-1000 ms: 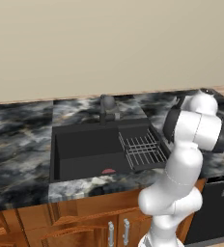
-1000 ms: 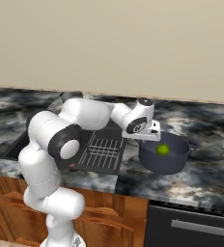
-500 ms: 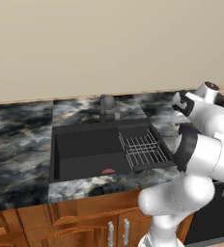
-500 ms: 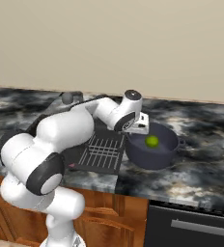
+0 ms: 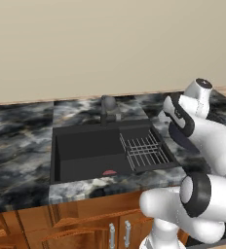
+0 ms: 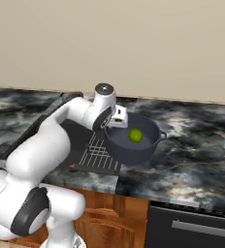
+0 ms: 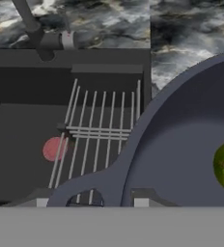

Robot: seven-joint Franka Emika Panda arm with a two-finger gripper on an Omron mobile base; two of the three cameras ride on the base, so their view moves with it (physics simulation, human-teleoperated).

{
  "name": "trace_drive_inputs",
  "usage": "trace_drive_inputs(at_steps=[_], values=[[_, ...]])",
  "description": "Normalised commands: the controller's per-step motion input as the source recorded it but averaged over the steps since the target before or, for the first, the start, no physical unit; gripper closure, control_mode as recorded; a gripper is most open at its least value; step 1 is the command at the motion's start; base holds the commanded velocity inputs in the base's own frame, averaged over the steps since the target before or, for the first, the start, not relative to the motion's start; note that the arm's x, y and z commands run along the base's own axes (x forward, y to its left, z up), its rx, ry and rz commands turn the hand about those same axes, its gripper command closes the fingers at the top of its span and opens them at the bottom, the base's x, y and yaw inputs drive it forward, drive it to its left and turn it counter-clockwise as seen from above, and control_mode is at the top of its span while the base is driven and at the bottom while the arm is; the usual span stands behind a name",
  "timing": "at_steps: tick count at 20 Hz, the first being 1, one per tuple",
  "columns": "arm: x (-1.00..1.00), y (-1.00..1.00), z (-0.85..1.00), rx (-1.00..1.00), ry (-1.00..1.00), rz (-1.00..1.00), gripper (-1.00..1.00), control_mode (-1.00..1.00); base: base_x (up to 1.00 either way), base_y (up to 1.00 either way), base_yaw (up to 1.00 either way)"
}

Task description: Dump the lime from the pot into the sink. Then turn on the water and wash the lime. Then turn off the water and put the lime back in the pot.

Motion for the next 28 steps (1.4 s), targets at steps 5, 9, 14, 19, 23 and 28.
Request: trace_drive_inputs(at_steps=[5,9,14,19,23,28], values=[[-0.26,0.67,0.42,0.00,0.01,0.00,1.00,-1.00,0.00,0.00,0.00],[-0.40,0.69,0.32,0.02,0.05,0.00,1.00,-1.00,0.00,0.00,0.00],[-0.52,0.71,0.22,0.05,0.09,0.00,1.00,-1.00,0.00,0.00,0.00],[-0.48,0.71,0.10,0.07,0.10,0.00,1.00,-1.00,0.00,0.00,0.00],[-0.32,0.74,0.03,0.05,0.07,0.00,1.00,-1.00,0.00,0.00,0.00],[-0.19,0.72,0.00,0.06,0.09,0.00,1.00,-1.00,0.00,0.00,0.00]])
